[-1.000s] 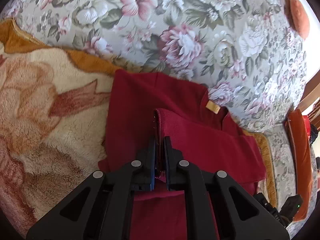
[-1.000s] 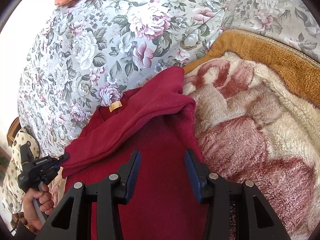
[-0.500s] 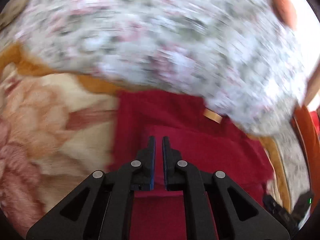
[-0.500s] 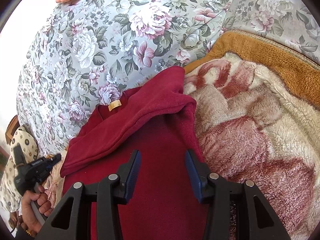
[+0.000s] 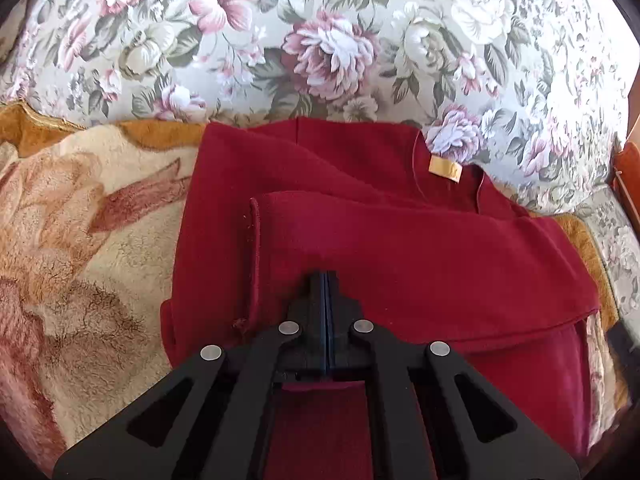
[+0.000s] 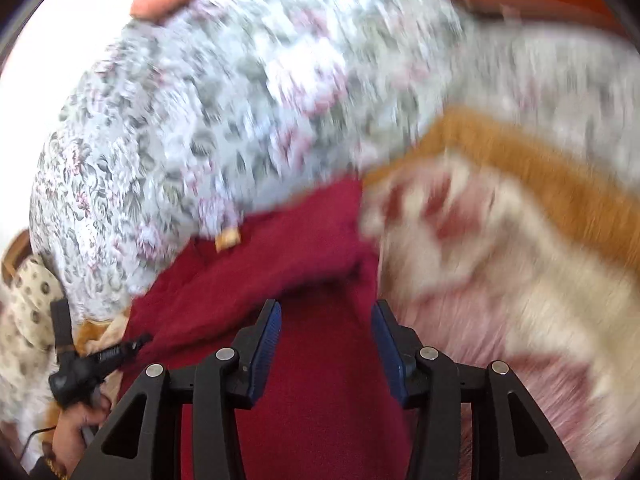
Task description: Fold small clothes
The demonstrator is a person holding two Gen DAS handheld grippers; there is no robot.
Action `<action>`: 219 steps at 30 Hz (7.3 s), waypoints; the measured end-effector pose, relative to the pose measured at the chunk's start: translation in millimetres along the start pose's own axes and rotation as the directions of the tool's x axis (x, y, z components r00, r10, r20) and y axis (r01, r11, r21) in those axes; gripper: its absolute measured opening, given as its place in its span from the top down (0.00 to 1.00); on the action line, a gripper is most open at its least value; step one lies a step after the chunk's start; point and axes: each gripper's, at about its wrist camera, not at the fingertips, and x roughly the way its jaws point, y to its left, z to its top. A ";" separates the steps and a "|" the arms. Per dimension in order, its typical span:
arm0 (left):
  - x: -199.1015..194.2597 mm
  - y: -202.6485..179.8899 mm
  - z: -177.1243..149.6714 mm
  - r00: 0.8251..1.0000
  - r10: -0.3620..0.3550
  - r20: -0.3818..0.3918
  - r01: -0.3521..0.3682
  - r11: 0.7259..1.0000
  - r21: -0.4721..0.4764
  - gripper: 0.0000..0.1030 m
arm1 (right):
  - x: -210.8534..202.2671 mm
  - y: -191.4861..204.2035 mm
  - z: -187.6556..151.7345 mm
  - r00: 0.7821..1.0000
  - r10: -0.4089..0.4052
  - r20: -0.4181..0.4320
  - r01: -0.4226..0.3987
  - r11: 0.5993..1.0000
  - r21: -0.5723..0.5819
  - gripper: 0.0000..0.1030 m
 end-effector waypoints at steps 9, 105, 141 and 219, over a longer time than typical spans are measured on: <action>2.2 5.8 2.0 0.997 -0.076 0.019 0.077 0.995 -0.061 0.97 | 62.0 15.2 55.0 0.975 0.075 -0.210 -0.157 0.900 -0.407 0.76; -219.7 53.5 -189.3 0.980 -0.187 -0.065 0.185 0.982 -0.036 0.38 | -156.5 -48.5 -111.0 0.916 0.126 -0.381 -0.187 0.974 -0.126 0.62; -201.2 41.5 -224.6 0.874 -0.469 -0.131 0.423 0.865 -0.271 0.92 | -160.8 -35.5 -118.5 0.900 0.248 -0.359 -0.284 0.957 -0.050 0.66; -13.1 36.0 32.7 0.969 -0.243 0.043 0.244 0.921 -0.302 0.92 | 100.4 -23.0 60.4 0.910 0.353 -0.216 -0.302 0.924 0.236 0.90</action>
